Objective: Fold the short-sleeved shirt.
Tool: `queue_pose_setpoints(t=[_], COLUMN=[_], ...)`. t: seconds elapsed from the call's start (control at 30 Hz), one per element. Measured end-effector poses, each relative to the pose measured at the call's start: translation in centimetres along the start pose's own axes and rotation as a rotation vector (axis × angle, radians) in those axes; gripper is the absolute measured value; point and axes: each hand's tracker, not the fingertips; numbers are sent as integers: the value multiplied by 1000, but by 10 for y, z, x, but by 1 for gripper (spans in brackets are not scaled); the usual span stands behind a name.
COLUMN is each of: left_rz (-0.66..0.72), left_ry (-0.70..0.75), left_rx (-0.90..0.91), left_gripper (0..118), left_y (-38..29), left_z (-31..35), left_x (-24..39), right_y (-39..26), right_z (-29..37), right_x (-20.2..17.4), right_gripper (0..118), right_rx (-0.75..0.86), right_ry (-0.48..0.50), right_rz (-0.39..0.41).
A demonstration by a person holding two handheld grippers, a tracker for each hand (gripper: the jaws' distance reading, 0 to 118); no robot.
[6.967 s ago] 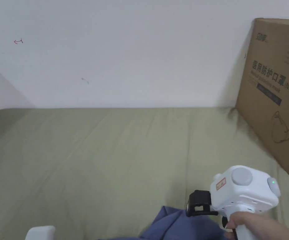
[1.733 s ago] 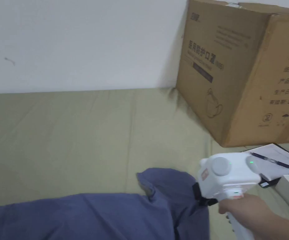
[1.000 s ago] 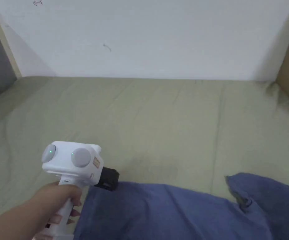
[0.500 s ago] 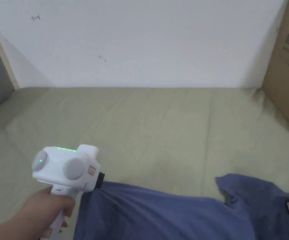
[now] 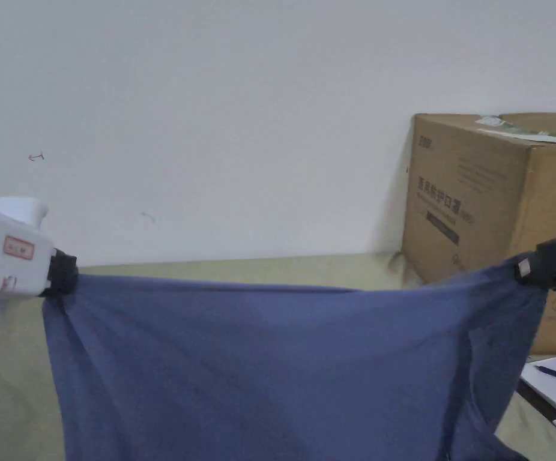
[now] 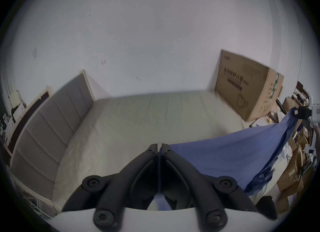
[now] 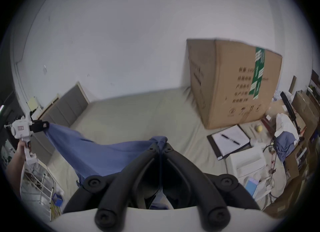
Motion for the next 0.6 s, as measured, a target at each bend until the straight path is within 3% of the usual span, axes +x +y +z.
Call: queue_pose_setpoints(t=[0.2, 0.47, 0.6], left_rz=[74, 110, 131], left_ry=[-13, 38, 78], left_rx=[82, 168, 185], left_gripper=[1, 1, 1], left_y=[53, 130, 170], left_z=[41, 27, 0], left_x=[-6, -8, -13], right_y=[67, 164, 210], right_z=[37, 24, -4], right_x=[-20, -50, -66], right_gripper=[1, 1, 1], right_rx=[89, 188, 252], right_ry=[-25, -89, -125], right_rz=[112, 181, 176])
